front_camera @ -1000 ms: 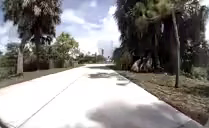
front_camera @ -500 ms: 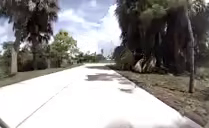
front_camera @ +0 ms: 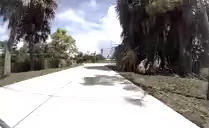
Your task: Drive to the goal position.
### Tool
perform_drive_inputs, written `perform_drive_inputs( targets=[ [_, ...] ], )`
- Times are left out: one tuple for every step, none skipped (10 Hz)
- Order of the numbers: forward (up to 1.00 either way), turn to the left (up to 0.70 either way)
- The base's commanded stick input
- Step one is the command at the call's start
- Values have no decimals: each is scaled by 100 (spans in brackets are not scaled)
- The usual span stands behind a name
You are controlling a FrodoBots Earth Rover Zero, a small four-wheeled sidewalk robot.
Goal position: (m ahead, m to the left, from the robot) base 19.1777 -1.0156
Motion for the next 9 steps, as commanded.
perform_drive_inputs(
  targets=[
    [85, 0],
    [85, 0],
    [85, 0],
    [85, 0],
    [85, 0],
    [85, 0],
    [85, 0],
    [85, 0],
    [85, 0]
  ],
)
